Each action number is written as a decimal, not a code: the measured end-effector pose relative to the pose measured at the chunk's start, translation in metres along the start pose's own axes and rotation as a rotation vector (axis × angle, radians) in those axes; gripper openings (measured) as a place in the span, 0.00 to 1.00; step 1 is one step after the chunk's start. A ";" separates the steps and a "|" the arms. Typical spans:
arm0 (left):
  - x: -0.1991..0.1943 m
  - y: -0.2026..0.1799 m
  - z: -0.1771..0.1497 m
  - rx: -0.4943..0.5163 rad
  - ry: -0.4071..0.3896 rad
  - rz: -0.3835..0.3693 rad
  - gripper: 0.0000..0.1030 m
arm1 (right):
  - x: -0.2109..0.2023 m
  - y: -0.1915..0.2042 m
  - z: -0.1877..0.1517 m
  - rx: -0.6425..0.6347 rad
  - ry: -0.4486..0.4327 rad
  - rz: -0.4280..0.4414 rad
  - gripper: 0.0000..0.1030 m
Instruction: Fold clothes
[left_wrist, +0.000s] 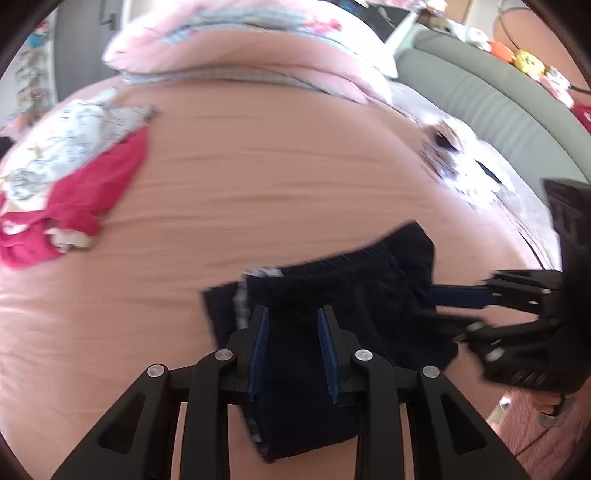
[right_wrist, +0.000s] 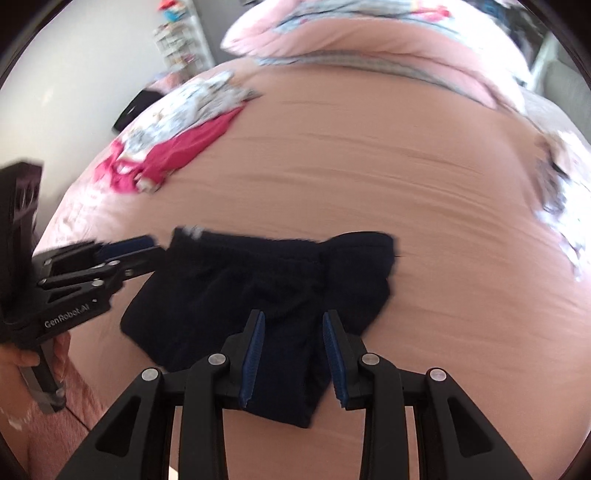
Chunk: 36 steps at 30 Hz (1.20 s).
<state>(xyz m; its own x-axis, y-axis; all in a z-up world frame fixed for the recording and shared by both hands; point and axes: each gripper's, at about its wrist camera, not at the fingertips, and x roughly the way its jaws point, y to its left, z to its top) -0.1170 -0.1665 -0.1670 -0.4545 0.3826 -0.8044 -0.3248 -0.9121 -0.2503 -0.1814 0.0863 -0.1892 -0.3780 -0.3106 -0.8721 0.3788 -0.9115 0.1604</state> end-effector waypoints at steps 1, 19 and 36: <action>0.007 -0.002 0.001 -0.002 0.018 -0.029 0.24 | 0.011 0.004 0.000 -0.010 0.021 0.005 0.31; 0.026 0.005 -0.004 0.069 0.093 0.032 0.24 | 0.032 -0.028 0.022 0.046 0.022 -0.044 0.28; 0.011 -0.006 -0.032 0.228 0.095 0.069 0.24 | 0.014 0.002 -0.032 -0.057 0.026 -0.040 0.27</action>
<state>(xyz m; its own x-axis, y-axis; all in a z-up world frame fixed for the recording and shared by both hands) -0.0932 -0.1614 -0.1911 -0.4056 0.2954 -0.8650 -0.4790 -0.8747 -0.0741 -0.1587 0.0890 -0.2165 -0.3721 -0.2666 -0.8891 0.4117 -0.9059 0.0993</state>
